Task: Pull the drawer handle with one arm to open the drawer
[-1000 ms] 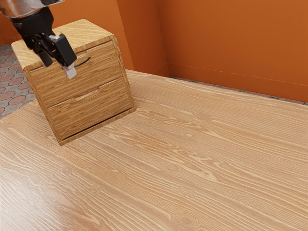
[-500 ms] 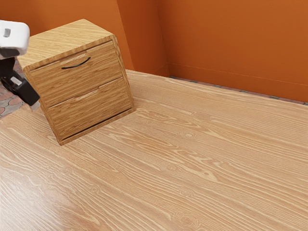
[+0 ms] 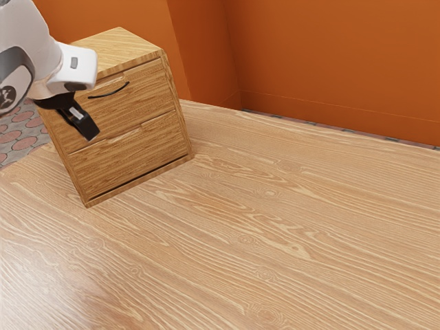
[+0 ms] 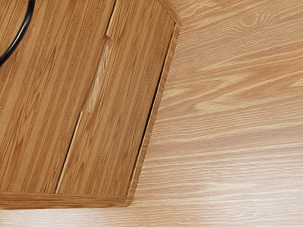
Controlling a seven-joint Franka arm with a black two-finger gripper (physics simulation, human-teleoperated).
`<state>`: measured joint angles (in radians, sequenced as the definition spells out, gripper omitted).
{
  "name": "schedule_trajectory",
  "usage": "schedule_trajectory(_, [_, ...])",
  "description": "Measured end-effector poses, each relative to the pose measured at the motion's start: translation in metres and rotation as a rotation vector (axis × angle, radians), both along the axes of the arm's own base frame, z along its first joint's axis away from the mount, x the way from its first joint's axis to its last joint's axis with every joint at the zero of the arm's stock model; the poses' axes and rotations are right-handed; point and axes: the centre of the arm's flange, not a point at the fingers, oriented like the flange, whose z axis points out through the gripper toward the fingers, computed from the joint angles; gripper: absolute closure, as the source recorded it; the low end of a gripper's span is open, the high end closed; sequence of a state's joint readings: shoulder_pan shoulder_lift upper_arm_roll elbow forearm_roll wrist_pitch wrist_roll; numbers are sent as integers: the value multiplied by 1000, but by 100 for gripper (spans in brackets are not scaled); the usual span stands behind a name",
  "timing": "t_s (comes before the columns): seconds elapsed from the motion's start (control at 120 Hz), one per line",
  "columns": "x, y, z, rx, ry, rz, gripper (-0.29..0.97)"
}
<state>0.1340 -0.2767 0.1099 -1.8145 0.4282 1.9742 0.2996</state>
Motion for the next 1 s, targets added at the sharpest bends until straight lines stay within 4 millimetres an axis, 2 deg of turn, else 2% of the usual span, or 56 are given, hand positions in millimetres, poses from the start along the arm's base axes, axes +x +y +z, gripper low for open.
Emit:
schedule_trajectory(0.167, [30,26,0,31,-7,-9,0])
schedule_trajectory(0.475, [39,70,6,68,-7,7,0])
schedule_trajectory(0.617, [61,87,1,89,8,8,0])
schedule_trajectory(0.75, [79,91,-9,95,29,-9,0])
schedule_trajectory(0.9, [95,81,-24,95,57,-49,0])
schedule_trajectory(1.0, [102,77,-22,104,55,-67,0])
